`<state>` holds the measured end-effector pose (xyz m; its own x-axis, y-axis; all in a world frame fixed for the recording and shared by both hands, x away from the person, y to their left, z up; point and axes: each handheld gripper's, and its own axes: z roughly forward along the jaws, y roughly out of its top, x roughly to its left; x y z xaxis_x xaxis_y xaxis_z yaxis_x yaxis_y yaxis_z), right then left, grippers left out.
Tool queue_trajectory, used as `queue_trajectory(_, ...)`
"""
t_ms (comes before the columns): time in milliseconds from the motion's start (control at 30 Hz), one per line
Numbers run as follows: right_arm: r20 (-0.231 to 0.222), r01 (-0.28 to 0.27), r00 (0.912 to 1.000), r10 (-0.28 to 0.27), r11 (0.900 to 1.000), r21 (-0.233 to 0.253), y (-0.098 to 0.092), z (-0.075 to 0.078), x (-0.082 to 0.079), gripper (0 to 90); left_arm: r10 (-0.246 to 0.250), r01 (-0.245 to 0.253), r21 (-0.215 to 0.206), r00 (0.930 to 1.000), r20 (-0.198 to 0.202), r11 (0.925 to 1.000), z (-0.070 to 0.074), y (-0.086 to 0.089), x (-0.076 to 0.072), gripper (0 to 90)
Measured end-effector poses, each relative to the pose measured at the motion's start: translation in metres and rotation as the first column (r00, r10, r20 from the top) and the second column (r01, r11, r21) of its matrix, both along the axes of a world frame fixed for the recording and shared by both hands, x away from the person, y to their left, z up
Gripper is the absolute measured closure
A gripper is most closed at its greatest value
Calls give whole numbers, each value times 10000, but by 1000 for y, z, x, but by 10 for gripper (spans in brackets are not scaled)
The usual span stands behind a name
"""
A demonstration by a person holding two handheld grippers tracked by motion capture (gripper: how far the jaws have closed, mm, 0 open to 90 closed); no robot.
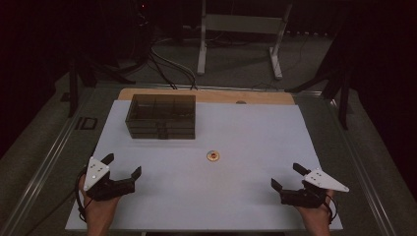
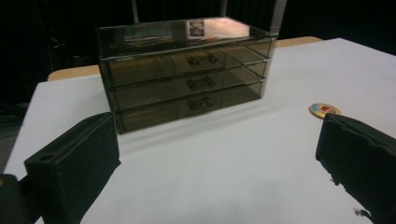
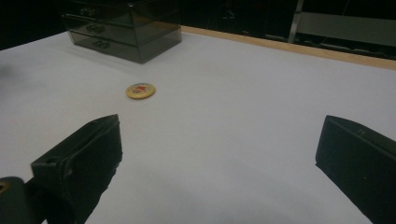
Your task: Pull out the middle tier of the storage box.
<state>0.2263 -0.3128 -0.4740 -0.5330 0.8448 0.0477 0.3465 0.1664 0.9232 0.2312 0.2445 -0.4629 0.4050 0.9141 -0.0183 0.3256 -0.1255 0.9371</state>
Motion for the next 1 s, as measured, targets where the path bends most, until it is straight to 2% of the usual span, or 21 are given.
queue_trajectory(333,106,225,9997,-224,9997,-100,0,0,-1,4,284,-284,60,9996,-50,9996,0,-1,1,10)
queue_trajectory(500,169,324,9993,-323,9995,-51,-2,0,-1,4,357,-357,351,9994,4,9987,5,-3,2,10)
queue_trajectory(667,165,386,9991,-386,9993,-1,-2,0,-1,4,431,-433,418,9991,51,9982,8,-5,6,10)
queue_trajectory(833,177,422,9990,-422,9991,42,-2,0,-1,4,235,-243,440,9996,176,9987,11,-9,10,10)
queue_trajectory(1000,185,476,9987,-478,9988,94,-3,0,-1,4,239,-264,840,9993,299,9961,10,-13,14,10)
